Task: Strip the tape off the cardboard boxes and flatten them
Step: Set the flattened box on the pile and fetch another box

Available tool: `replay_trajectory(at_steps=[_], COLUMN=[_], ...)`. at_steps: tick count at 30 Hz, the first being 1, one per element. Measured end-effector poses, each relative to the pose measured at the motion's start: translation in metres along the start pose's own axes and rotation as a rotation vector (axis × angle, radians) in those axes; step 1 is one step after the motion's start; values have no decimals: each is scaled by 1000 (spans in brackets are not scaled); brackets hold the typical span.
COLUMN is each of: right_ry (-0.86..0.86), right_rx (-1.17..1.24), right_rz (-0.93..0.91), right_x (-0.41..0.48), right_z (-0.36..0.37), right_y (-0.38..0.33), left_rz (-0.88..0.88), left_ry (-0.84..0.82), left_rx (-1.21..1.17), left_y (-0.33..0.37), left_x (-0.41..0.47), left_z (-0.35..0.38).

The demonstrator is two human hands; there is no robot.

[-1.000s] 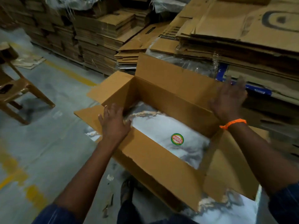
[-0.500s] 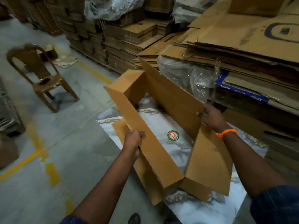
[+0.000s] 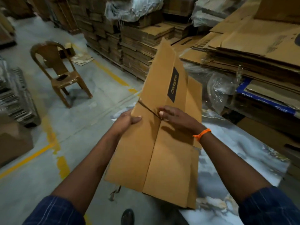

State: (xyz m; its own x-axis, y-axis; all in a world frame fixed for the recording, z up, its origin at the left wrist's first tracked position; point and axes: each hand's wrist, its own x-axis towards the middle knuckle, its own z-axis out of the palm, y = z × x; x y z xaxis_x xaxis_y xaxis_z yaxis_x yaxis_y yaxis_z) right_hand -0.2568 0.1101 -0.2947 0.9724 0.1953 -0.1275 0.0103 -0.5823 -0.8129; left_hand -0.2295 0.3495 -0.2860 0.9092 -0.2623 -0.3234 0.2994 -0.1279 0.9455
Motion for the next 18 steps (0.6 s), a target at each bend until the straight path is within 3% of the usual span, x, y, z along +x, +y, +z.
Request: replay_trajectory(at_steps=[2,5,6,8,10,11,13,18], right_ry=[-54,-167,-197,-121,-271,-348,-386,-283], right_rx=[23,-251,-277,144,268,493,688,119], right_rz=[192,496,459,386,394,384,437,245], right_x=[10,2,10,7,29,48,93,130], right_z=[-19,-33,-30,-17,1,11,41,177], right_y=[-3,-51,-68,-108,-116,-108,-87,-76], left_rz=[-17,-26,-33,-57,-71,-83,-110,-309], left_ry=[7,-59,-85,-115,-118,-129,-142,-290], left_rx=[-47,-166,-188,-195,-174,-189,-232,-375], left_y=[-10,-30,-34,-39,-45,-48,-54,-79], left_x=[6,19,24,33,45,52,61,85], left_z=[-18,-40,-49,-75,-109,-126,-152,-186])
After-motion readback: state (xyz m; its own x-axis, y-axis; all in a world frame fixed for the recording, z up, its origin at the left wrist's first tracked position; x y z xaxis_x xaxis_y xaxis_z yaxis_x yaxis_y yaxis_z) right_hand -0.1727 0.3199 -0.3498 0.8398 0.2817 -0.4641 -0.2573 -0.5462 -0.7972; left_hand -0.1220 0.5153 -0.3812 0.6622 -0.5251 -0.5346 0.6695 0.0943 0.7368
